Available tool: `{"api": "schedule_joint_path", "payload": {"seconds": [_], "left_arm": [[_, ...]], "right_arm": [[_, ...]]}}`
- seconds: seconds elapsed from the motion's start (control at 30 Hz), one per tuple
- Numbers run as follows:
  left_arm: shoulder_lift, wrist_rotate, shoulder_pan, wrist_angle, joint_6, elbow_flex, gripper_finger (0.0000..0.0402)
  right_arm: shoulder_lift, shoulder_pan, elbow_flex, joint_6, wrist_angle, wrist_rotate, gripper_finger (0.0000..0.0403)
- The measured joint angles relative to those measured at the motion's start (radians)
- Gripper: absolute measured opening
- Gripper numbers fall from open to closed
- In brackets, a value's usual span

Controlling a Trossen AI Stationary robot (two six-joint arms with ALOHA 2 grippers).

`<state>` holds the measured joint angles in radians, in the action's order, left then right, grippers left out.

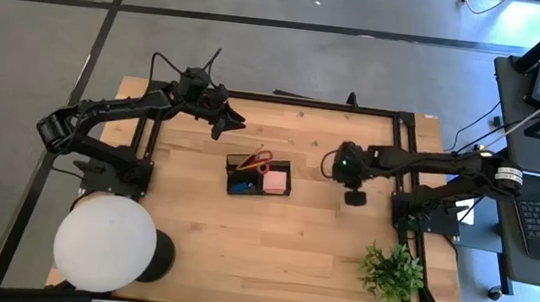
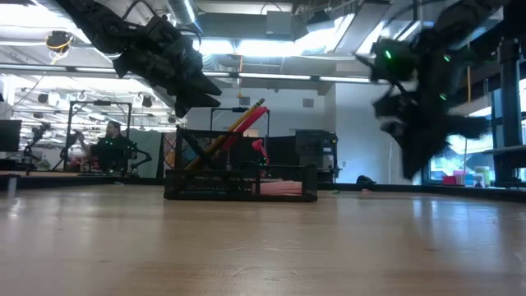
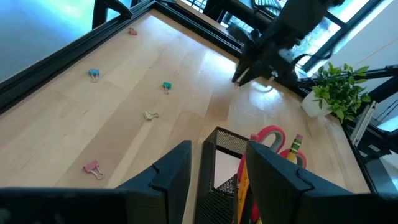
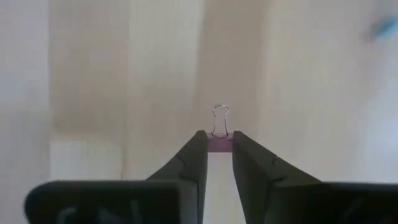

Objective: Pick and place office supplies into organizer
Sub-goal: Put the pink binder clip into the desk organizer

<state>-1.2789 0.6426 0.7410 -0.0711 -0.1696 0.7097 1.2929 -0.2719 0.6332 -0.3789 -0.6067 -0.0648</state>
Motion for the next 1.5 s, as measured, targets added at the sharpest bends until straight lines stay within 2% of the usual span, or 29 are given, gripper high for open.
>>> {"api": "schedule_joint_path", "payload": {"seconds": [0.2, 0.33, 0.47, 0.63, 0.73, 1.07, 1.43, 1.5], "left_arm": [[0.0, 0.0, 0.0, 0.0, 0.0, 0.0, 0.0147], [0.0, 0.0, 0.0, 0.0, 0.0, 0.0, 0.0147], [0.0, 0.0, 0.0, 0.0, 0.0, 0.0, 0.0147], [0.0, 0.0, 0.0, 0.0, 0.0, 0.0, 0.0147], [0.0, 0.0, 0.0, 0.0, 0.0, 0.0, 0.0147], [0.0, 0.0, 0.0, 0.001, 0.007, 0.0, 0.0147], [0.0, 0.0, 0.0, 0.002, 0.008, 0.0, 0.0147], [0.0, -0.001, 0.0, 0.002, 0.008, 0.0, 0.0147]], "right_arm": [[-0.002, 0.018, 0.146, 0.134, 0.074, 0.006, 0.0071], [-0.003, 0.06, 0.224, 0.232, 0.21, 0.01, 0.0066], [-0.003, 0.124, 0.263, 0.244, 0.39, 0.005, 0.0065], [0.02, 0.211, 0.265, 0.242, 0.587, -0.101, 0.0066], [0.073, 0.253, 0.264, 0.236, 0.676, -0.143, 0.0066], [0.323, 0.328, 0.264, 0.214, 1.008, -0.146, 0.0067], [0.513, 0.385, 0.265, 0.216, 1.131, -0.15, 0.0067], [0.549, 0.398, 0.275, 0.216, 1.15, -0.176, 0.0067]]}}
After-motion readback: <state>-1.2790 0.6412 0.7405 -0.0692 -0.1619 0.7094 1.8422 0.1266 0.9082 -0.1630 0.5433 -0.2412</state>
